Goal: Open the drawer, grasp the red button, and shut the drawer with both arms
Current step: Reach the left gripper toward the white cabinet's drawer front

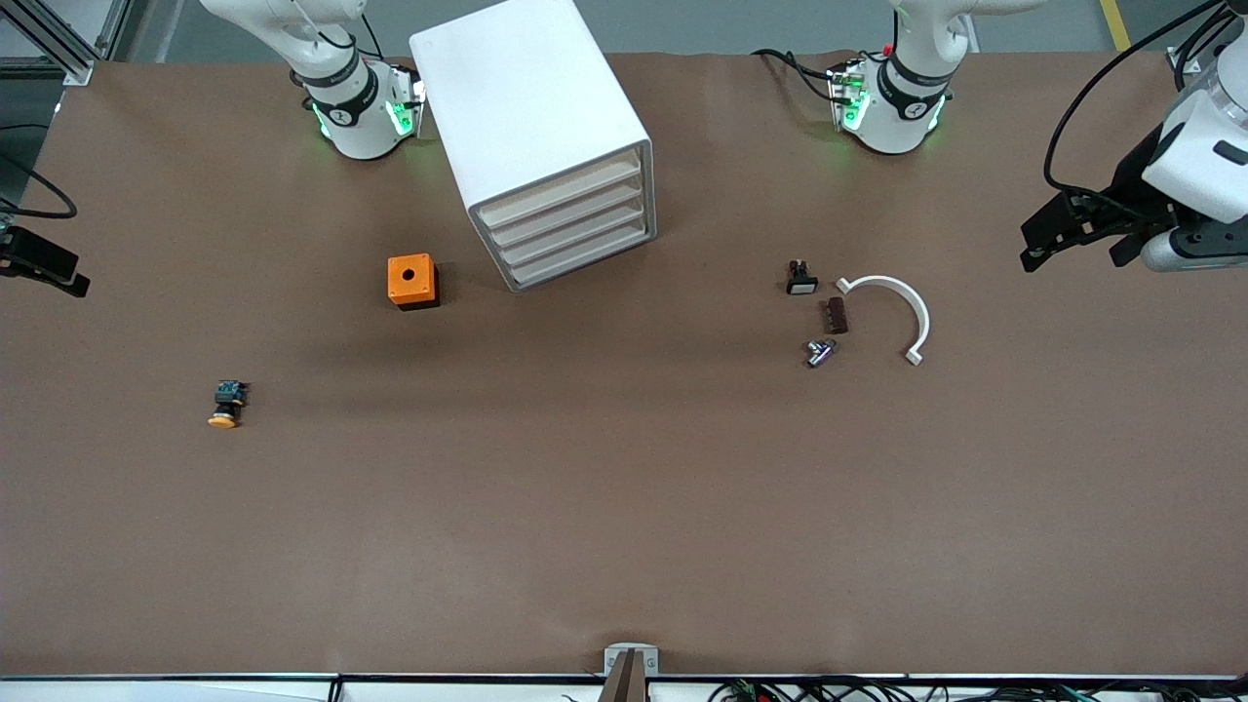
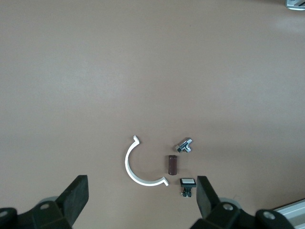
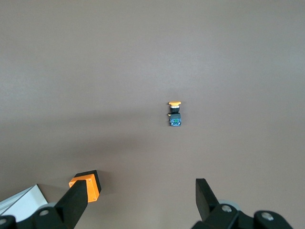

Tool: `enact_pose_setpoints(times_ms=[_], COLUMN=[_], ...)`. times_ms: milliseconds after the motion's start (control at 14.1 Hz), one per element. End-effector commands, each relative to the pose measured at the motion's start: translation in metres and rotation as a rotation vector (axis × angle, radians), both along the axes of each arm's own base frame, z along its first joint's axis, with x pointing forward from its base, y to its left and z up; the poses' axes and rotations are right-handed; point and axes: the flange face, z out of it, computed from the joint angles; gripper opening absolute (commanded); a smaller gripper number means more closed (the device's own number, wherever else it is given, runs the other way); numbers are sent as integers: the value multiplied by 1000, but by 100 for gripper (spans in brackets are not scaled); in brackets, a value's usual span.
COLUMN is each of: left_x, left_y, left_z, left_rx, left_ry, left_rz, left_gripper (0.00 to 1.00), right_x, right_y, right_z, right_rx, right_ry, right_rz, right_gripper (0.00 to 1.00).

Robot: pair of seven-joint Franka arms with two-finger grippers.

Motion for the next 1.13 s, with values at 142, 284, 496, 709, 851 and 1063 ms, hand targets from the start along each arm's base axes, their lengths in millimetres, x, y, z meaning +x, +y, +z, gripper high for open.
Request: enact_pose_setpoints(times_ms=[142,284,496,709,851,1063], left_x=[1,0,-3,-5,-3,-1], left_y=[-1,-2,-3,-15,-28,-57], left_z=[5,5,-10,-27,-42,-70], left_rx=[8,9,19,21,20,30], left_ry=[0,3,76,156,200,280], left_rz=[-17,-6,5,4,-24,-88], left_gripper=[100,100,100,100,100,100], right_x=[-3,-3,-3,-3,-3,-3], right_y=[-1,-2,-2,-2,-1,-1], right_z=[7,7,7,7,7,7], right_rx=[-6,-6,-6,-6,-6,-6], right_ry=[-11,-11,-11,-11,-11,-11], right_rz=[-3,-5,-3,-3,-2,-2], right_gripper=[100,100,100,100,100,100])
